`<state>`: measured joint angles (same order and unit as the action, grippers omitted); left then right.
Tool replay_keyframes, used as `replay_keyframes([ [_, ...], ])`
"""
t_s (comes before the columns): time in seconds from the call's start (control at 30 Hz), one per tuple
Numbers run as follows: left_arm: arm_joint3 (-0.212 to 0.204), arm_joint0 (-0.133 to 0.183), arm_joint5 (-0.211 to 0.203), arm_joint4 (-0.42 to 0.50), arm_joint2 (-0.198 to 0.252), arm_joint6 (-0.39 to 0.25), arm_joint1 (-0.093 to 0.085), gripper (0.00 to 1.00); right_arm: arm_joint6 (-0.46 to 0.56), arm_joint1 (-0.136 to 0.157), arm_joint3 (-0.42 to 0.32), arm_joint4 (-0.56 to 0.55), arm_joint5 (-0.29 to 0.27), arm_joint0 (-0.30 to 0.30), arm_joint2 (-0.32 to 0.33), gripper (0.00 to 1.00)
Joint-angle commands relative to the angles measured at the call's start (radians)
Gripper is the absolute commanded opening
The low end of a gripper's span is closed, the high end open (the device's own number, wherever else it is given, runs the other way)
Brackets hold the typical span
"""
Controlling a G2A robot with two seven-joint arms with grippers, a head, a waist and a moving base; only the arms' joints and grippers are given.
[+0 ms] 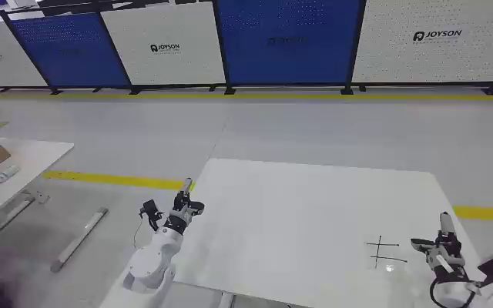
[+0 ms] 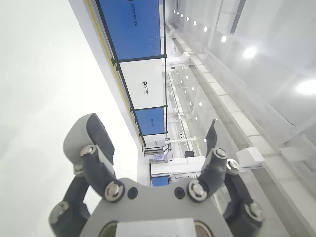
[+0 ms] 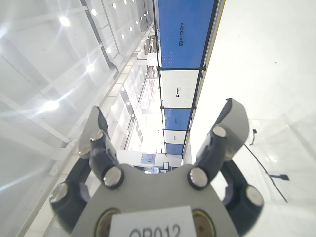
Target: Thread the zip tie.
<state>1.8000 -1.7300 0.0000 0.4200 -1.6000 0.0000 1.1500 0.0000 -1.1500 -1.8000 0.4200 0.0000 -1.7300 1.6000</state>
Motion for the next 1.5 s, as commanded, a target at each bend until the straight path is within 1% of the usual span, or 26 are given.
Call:
replay_keyframes([
  [0.0,0.000,0.000,0.000,0.000,0.000,0.000,0.000,1.00,0.000,0.000,0.000,0.000,0.000,0.000,0.000,0.78],
  [0.13,0.000,0.000,0.000,0.000,0.000,0.000,0.000,1.00,0.000,0.000,0.000,0.000,0.000,0.000,0.000,0.78],
  [0.17,0.000,0.000,0.000,0.000,0.000,0.000,0.000,0.78,0.000,0.000,0.000,0.000,0.000,0.000,0.000,0.78],
  [0.2,0.000,0.000,0.000,0.000,0.000,0.000,0.000,1.00,0.000,0.000,0.000,0.000,0.000,0.000,0.000,1.00],
  [0.23,0.000,0.000,0.000,0.000,0.000,0.000,0.000,1.00,0.000,0.000,0.000,0.000,0.000,0.000,0.000,0.78],
  [0.27,0.000,0.000,0.000,0.000,0.000,0.000,0.000,0.78,0.000,0.000,0.000,0.000,0.000,0.000,0.000,1.00],
  [0.3,0.000,0.000,0.000,0.000,0.000,0.000,0.000,1.00,0.000,0.000,0.000,0.000,0.000,0.000,0.000,0.78],
  [0.33,0.000,0.000,0.000,0.000,0.000,0.000,0.000,1.00,0.000,0.000,0.000,0.000,0.000,0.000,0.000,0.78],
  [0.37,0.000,0.000,0.000,0.000,0.000,0.000,0.000,1.00,0.000,0.000,0.000,0.000,0.000,0.000,0.000,1.00],
  [0.43,0.000,0.000,0.000,0.000,0.000,0.000,0.000,1.00,0.015,0.004,-0.005,-0.088,-0.020,0.005,0.004,1.00],
  [0.53,0.000,0.000,0.000,0.000,0.000,0.000,0.000,1.00,0.085,0.009,-0.010,-0.148,-0.048,-0.001,0.023,1.00],
  [0.57,0.000,0.000,0.000,0.000,0.000,0.000,0.000,1.00,0.129,0.012,-0.014,-0.155,-0.053,-0.004,0.034,1.00],
  [0.6,0.000,0.000,0.000,0.000,0.000,0.000,0.000,1.00,0.196,0.017,-0.016,-0.162,-0.061,-0.008,0.058,1.00],
  [0.67,0.000,0.000,0.000,0.000,0.000,0.000,0.000,1.00,0.278,0.024,-0.019,-0.166,-0.074,-0.012,0.096,1.00],
  [0.73,0.000,0.000,0.000,0.000,0.000,0.000,0.000,1.00,0.401,0.034,-0.017,-0.183,-0.085,-0.011,0.130,1.00],
  [0.77,0.000,0.000,0.000,0.000,0.000,0.000,0.000,1.00,0.446,0.038,-0.012,-0.185,-0.087,-0.008,0.145,1.00],
  [0.8,0.000,0.000,0.000,0.000,0.000,0.000,0.000,1.00,0.467,0.041,-0.006,-0.194,-0.091,-0.003,0.161,1.00],
  [0.83,0.000,0.000,0.000,0.000,0.000,0.000,0.000,1.00,0.455,0.042,-0.001,-0.206,-0.097,0.002,0.174,1.00],
  [1.13,0.000,0.000,0.000,0.000,0.000,0.000,0.000,1.00,0.455,0.042,-0.001,-0.206,-0.097,0.002,0.174,1.00],
  [1.2,0.000,0.000,0.000,0.000,0.000,0.000,0.000,1.00,0.502,0.044,0.002,-0.212,-0.073,0.000,0.167,1.00],
  [1.23,0.000,0.000,0.000,0.000,0.000,0.000,0.000,1.00,0.564,0.049,0.003,-0.199,-0.043,0.015,0.176,1.00],
  [1.27,0.000,0.000,0.000,0.000,0.000,0.000,0.000,1.00,0.661,0.055,0.019,-0.155,-0.006,0.037,0.198,1.00],
  [1.37,0.000,0.000,0.000,0.000,0.000,0.000,0.000,1.00,0.854,0.074,0.060,-0.126,0.056,0.088,0.252,1.00],
  [1.4,0.000,0.000,0.000,0.000,0.000,0.000,0.000,1.00,0.935,0.083,0.080,-0.131,0.083,0.112,0.267,1.00],
  [1.47,0.000,0.000,0.000,0.000,0.000,0.000,0.000,1.00,1.021,0.095,0.121,-0.153,0.126,0.150,0.281,1.00],
])
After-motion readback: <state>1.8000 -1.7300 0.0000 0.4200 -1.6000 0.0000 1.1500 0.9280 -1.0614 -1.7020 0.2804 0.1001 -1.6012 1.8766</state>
